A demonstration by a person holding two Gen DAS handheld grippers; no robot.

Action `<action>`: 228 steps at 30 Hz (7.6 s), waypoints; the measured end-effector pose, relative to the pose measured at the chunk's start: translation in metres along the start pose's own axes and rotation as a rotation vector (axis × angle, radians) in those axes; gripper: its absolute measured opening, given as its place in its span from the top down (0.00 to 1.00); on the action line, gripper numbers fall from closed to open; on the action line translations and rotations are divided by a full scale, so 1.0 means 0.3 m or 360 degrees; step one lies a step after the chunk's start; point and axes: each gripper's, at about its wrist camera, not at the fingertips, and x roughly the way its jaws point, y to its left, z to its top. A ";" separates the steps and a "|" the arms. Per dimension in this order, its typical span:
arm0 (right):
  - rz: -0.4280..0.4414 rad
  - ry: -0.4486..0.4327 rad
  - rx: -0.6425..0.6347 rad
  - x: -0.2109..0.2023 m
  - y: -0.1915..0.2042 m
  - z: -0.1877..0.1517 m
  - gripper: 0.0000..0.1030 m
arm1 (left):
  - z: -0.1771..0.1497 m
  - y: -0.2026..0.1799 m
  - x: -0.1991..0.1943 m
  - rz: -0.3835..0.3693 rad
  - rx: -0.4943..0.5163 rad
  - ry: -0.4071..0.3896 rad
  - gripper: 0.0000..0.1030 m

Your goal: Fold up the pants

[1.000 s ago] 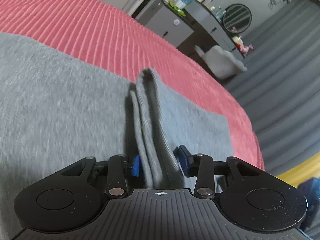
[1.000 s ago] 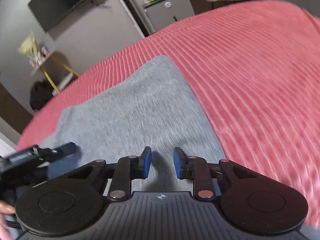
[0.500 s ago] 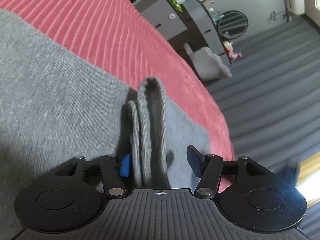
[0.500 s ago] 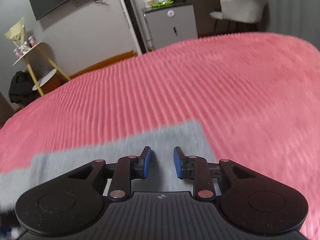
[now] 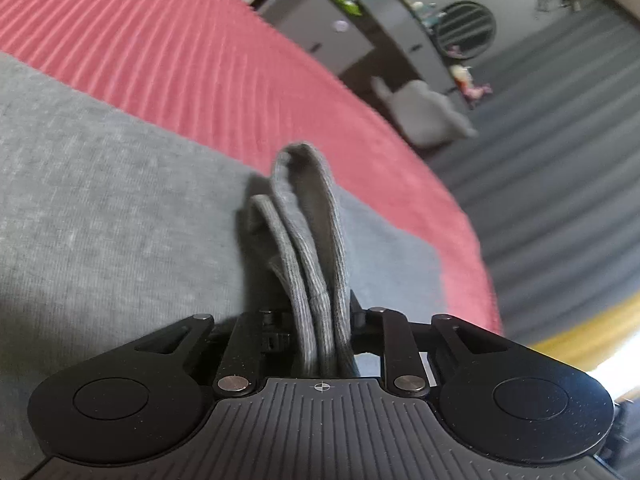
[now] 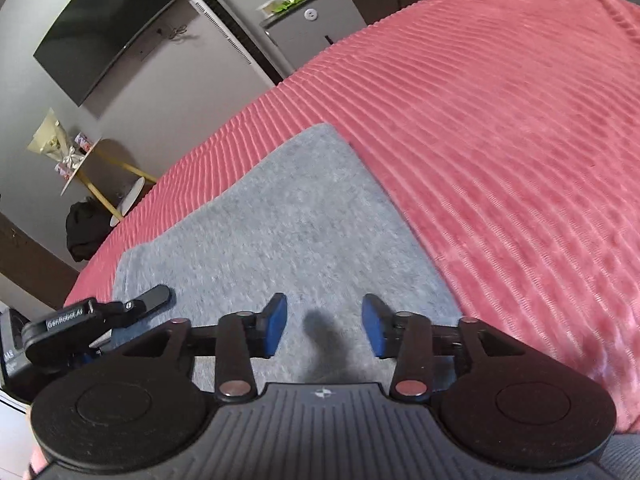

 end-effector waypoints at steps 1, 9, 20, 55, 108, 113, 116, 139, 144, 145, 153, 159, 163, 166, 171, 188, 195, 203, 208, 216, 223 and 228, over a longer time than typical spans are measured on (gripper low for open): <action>-0.0013 0.0003 -0.0021 0.003 0.010 -0.004 0.58 | 0.001 0.003 0.004 -0.0008 -0.0027 -0.0006 0.78; -0.0066 -0.0032 -0.0031 -0.045 0.037 0.003 0.56 | 0.063 -0.066 -0.097 -0.0112 0.0017 -0.0069 0.84; -0.0120 -0.0022 -0.0169 -0.028 0.079 -0.033 0.48 | 0.096 0.012 -0.146 0.0356 0.0048 0.0053 0.64; -0.0060 0.0041 -0.0394 -0.049 0.088 -0.103 0.67 | -0.207 -0.019 -0.283 0.0405 -0.0106 -0.0047 0.55; 0.0223 0.0128 0.0344 -0.160 -0.071 -0.128 0.45 | -0.224 -0.054 -0.361 0.0351 -0.0176 -0.0214 0.86; 0.0319 0.0144 0.0410 -0.164 -0.060 -0.131 0.45 | -0.222 -0.052 -0.363 0.0330 -0.0190 -0.0224 0.86; 0.0362 0.0214 0.0430 -0.126 -0.052 -0.129 0.42 | -0.221 -0.048 -0.359 0.0331 -0.0201 -0.0216 0.86; 0.0024 -0.0003 -0.0143 -0.371 0.068 -0.072 0.41 | -0.220 -0.144 -0.461 0.0650 0.0031 -0.0574 0.59; -0.0057 -0.0087 -0.0349 -0.231 0.098 -0.067 0.40 | -0.178 -0.063 -0.435 0.0498 -0.0158 -0.0471 0.44; -0.0057 -0.0067 -0.0369 -0.189 0.099 -0.072 0.43 | -0.174 -0.058 -0.424 0.0506 -0.0154 -0.0462 0.44; -0.0061 -0.0140 -0.0570 -0.053 0.126 -0.109 0.75 | -0.065 -0.034 -0.312 0.0477 -0.0020 -0.0399 0.43; -0.0078 -0.0096 -0.0410 -0.021 0.088 -0.100 0.74 | 0.029 0.012 -0.161 0.0510 -0.0051 -0.0246 0.48; -0.0092 -0.0095 -0.0430 -0.014 0.101 -0.115 0.72 | 0.054 -0.033 -0.154 0.0459 0.0077 -0.0314 0.81; -0.0085 -0.0095 -0.0421 -0.013 0.099 -0.117 0.72 | 0.016 -0.111 -0.215 0.0343 0.0309 -0.0461 0.81; -0.0060 -0.0090 -0.0366 -0.005 0.089 -0.110 0.71 | -0.005 -0.102 -0.296 0.0947 0.0290 -0.0603 0.61; 0.0079 -0.0050 -0.0296 0.001 0.064 -0.089 0.51 | -0.238 0.501 -1.016 0.0728 -0.0894 -0.0868 0.30; 0.0074 -0.0054 -0.0306 0.002 0.067 -0.091 0.51 | -0.204 0.615 -0.930 0.0502 -0.0937 -0.0905 0.31; 0.0033 -0.0068 -0.0364 0.019 0.087 -0.099 0.48 | -0.103 0.680 -0.893 0.0532 -0.1038 -0.0964 0.79; 0.0048 -0.0076 -0.0336 0.014 0.075 -0.095 0.48 | -0.120 0.557 -0.956 0.0486 -0.0655 -0.1130 0.83; 0.0041 -0.0082 -0.0361 0.017 0.079 -0.099 0.47 | -0.125 0.607 -0.917 0.0602 -0.0769 -0.1071 0.64; 0.0053 -0.0079 -0.0328 0.008 0.076 -0.094 0.47 | -0.096 0.607 -0.920 0.0601 -0.0918 -0.1143 0.83; 0.0101 -0.0086 -0.0224 -0.013 0.045 -0.082 0.47 | -0.050 0.333 -0.940 0.0831 -0.0378 -0.1140 0.84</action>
